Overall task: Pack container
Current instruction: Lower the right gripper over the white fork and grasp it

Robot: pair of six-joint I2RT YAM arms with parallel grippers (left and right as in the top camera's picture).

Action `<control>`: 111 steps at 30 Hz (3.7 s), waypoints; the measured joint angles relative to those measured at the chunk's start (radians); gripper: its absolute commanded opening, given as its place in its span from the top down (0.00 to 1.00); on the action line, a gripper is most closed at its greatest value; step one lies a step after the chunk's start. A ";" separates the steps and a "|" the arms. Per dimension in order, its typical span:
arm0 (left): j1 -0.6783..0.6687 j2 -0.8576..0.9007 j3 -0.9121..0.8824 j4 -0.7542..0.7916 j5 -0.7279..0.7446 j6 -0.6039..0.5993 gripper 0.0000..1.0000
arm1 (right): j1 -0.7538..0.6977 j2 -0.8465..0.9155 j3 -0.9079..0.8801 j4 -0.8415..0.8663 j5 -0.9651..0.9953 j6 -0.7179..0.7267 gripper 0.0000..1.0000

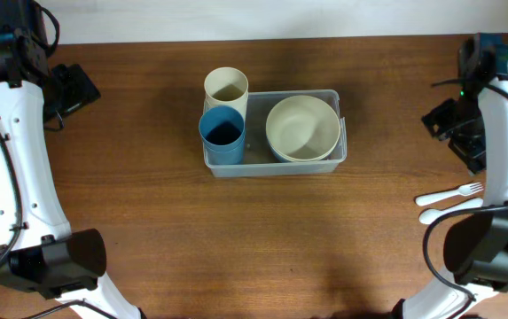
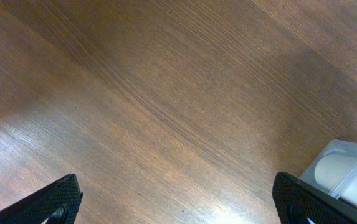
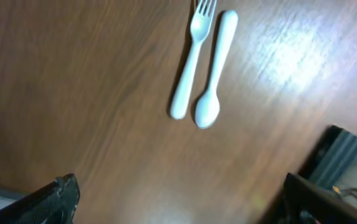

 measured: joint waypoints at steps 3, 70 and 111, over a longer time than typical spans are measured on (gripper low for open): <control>0.000 0.000 0.000 0.000 0.000 0.000 0.00 | -0.011 0.002 -0.103 0.085 -0.010 0.013 0.01; 0.000 0.000 0.000 0.000 0.000 0.000 0.00 | -0.165 0.072 -0.475 0.650 -0.131 -0.039 0.01; 0.000 0.000 0.000 0.000 0.000 0.000 0.00 | -0.225 0.104 -0.542 0.712 -0.150 -0.072 0.01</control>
